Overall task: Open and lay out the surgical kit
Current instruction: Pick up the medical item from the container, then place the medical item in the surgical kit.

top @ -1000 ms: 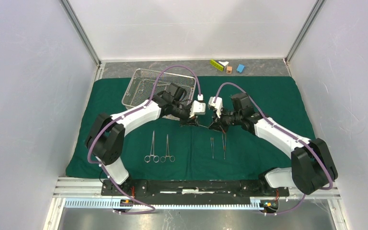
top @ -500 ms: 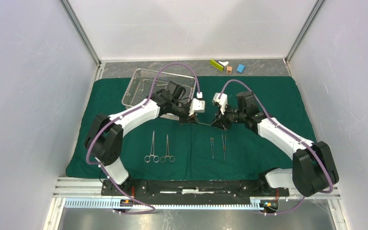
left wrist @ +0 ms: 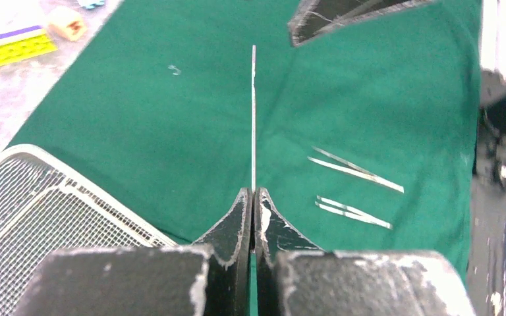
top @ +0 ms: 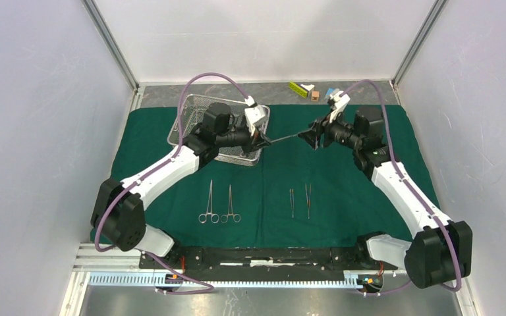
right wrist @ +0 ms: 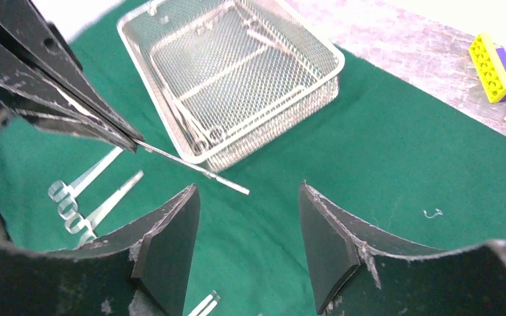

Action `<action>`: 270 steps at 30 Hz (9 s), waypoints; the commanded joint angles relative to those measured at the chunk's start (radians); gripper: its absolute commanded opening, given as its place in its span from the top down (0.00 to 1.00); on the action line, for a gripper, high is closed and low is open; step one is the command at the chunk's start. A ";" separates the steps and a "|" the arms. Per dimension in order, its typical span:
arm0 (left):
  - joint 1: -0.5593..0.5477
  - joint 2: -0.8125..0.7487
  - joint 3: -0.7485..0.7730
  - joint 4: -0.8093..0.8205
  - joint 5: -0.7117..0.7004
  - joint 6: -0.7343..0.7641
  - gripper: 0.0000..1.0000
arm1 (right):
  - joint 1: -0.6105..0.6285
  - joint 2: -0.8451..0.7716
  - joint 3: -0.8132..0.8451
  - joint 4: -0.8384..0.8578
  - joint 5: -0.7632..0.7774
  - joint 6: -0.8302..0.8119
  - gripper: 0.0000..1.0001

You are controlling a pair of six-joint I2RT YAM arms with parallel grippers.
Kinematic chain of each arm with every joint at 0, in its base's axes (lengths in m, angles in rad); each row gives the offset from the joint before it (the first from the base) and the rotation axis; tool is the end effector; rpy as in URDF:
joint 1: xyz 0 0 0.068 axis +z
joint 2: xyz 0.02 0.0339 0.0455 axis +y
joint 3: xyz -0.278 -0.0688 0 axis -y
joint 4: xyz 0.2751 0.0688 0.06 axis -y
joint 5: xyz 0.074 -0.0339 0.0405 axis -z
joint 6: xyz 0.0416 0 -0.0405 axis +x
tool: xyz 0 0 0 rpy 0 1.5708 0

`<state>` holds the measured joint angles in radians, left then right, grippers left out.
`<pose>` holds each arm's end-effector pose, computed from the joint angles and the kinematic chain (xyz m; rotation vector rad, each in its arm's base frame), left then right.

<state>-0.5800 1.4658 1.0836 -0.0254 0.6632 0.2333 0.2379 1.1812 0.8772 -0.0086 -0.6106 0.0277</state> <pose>0.2926 -0.2223 0.3007 1.1711 1.6086 -0.8782 0.2837 0.0933 0.3123 -0.6146 1.7911 0.7544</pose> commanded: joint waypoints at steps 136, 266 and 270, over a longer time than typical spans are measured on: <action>-0.186 -0.109 0.000 0.121 -0.556 -0.090 0.00 | -0.154 -0.038 -0.090 -0.124 0.193 0.255 0.98; -0.138 0.383 0.439 -0.186 -0.655 -0.204 0.00 | -0.275 0.349 -0.008 -0.870 0.290 -0.148 0.92; -0.141 0.375 0.435 -0.187 -0.649 -0.209 0.00 | -0.275 0.369 0.033 -0.871 0.296 -0.165 0.95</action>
<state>-0.7185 1.8450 1.4754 -0.2165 0.0231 0.0536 -0.0383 1.5459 0.8555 -0.8810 -0.3000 -0.1284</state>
